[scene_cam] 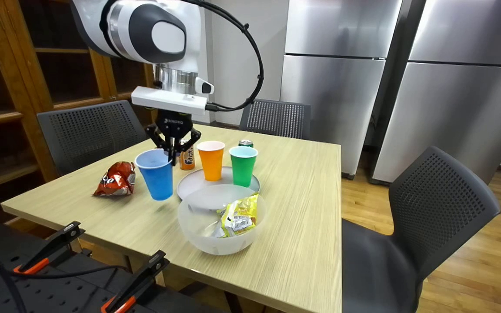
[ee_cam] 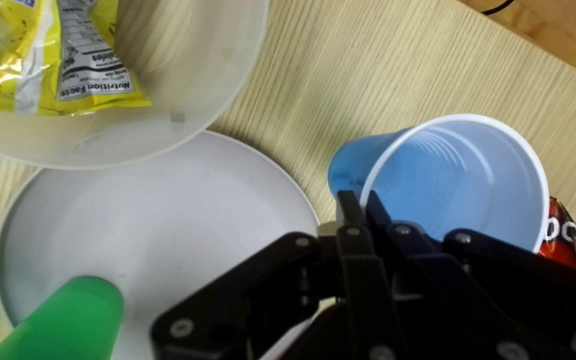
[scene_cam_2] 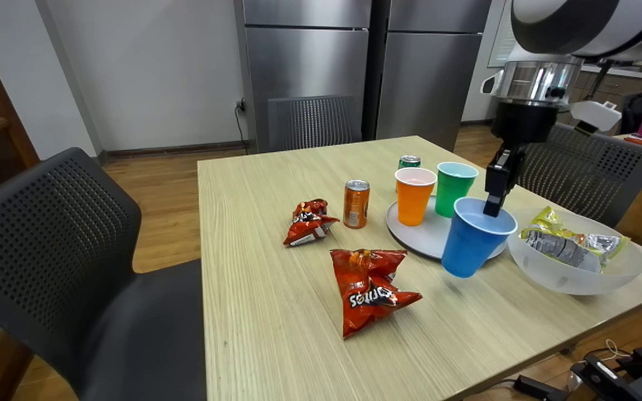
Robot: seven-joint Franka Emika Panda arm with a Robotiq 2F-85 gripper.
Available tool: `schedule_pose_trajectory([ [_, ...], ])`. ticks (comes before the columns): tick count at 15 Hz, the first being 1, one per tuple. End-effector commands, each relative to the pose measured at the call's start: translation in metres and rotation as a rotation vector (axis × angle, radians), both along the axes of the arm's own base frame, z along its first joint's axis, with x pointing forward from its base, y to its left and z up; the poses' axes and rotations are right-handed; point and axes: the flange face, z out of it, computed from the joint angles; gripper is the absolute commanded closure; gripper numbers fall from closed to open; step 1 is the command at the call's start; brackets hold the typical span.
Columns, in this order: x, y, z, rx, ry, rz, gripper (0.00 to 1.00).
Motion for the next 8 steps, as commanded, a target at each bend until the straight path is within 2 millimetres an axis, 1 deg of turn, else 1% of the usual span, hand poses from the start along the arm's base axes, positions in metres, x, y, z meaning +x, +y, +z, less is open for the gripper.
schedule_pose_trajectory([
  [1,-0.001,-0.013,0.025,0.054,-0.042,0.029,0.99],
  [5,0.009,-0.030,0.035,0.094,-0.075,0.023,0.99],
  [8,0.019,-0.047,0.037,0.120,-0.088,0.004,0.99],
])
